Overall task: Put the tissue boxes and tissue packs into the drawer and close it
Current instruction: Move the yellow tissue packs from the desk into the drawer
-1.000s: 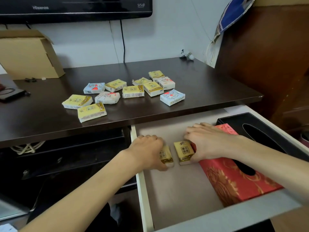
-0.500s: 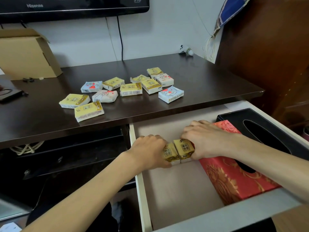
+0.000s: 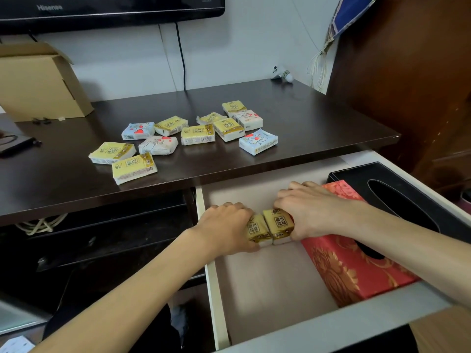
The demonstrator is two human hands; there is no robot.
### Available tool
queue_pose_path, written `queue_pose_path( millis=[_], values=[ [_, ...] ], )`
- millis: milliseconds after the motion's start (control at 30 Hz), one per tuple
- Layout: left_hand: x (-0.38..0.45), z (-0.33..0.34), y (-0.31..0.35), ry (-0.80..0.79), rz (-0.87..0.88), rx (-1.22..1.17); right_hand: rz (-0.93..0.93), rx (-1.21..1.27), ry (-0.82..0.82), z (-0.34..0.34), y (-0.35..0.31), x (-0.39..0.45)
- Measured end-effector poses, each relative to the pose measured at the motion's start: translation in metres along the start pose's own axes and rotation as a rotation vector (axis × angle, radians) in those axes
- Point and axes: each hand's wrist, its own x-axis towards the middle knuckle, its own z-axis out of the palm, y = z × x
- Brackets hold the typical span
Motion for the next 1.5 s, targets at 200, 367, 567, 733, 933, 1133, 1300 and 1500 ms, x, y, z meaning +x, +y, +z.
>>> queue_pose_path(
  millis=[200,367,567,733,933,1133,1300,1500],
  values=[
    [-0.005,-0.010,0.002,-0.011,-0.010,-0.016,0.003,0.045,0.020,-0.002,0.002,-0.002],
    [-0.018,-0.044,-0.016,0.135,-0.009,-0.049,0.058,0.329,0.214,-0.021,0.004,-0.006],
    [-0.031,-0.091,-0.060,0.339,-0.113,-0.143,0.083,0.471,0.531,-0.078,0.002,0.025],
    [0.015,-0.122,-0.096,0.314,-0.222,-0.180,0.190,0.557,0.509,-0.114,0.020,0.080],
    [0.082,-0.136,-0.129,0.274,-0.348,-0.050,0.250,0.392,0.443,-0.129,0.033,0.139],
    [0.113,-0.118,-0.132,0.175,-0.462,0.191,0.187,0.327,0.409,-0.122,0.034,0.161],
    [0.110,-0.111,-0.131,0.205,-0.415,0.150,0.069,0.332,0.412,-0.115,0.041,0.160],
    [0.095,-0.118,-0.134,0.116,-0.336,0.021,0.036,0.356,0.348,-0.116,0.048,0.160]
  ],
)
